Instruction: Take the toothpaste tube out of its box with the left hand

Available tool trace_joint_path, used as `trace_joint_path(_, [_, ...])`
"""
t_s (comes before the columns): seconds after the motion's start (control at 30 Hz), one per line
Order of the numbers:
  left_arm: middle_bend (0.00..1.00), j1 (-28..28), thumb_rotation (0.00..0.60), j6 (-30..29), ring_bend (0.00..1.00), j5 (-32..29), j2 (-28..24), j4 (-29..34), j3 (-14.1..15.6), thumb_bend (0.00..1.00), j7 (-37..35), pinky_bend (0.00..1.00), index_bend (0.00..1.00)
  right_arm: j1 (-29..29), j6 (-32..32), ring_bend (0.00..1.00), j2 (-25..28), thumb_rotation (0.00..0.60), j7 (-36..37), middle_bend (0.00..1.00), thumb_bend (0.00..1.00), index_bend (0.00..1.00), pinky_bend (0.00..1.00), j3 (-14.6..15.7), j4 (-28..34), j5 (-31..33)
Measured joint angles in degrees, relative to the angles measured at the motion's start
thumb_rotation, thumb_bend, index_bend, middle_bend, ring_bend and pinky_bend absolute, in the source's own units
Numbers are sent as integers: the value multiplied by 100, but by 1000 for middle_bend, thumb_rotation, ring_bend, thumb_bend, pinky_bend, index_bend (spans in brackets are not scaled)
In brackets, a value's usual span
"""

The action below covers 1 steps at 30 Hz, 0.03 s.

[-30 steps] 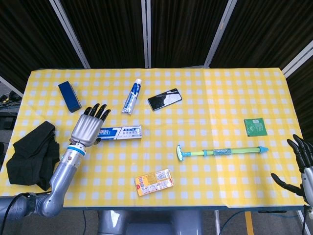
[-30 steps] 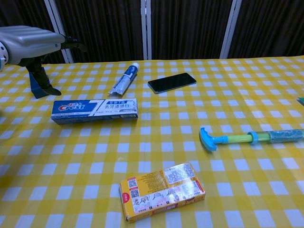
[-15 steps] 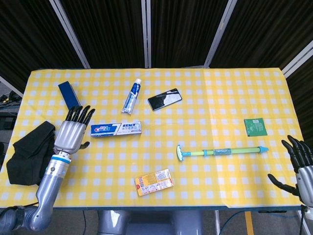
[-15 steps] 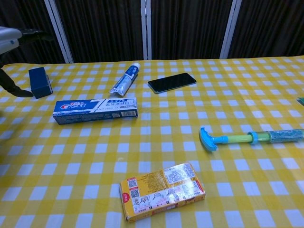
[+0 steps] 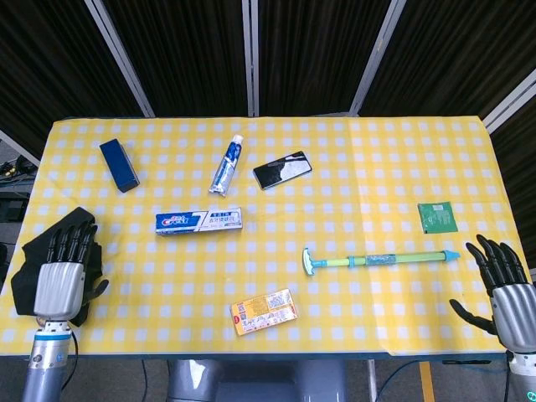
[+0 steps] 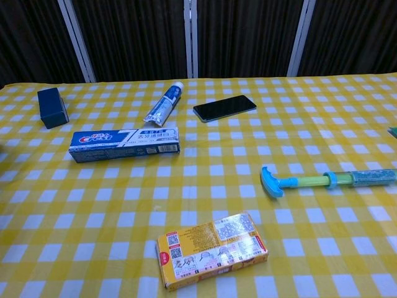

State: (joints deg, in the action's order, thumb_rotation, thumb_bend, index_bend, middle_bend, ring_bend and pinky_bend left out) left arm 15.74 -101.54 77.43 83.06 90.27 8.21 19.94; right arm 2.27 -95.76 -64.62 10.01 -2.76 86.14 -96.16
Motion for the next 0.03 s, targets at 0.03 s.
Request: trace_joint_path(0.03, [0, -103, 600, -76, 0, 71, 19, -118, 34, 128, -90, 0, 0, -1, -2, 0, -13, 600, -45, 0, 66, 14, 0, 6, 6, -12])
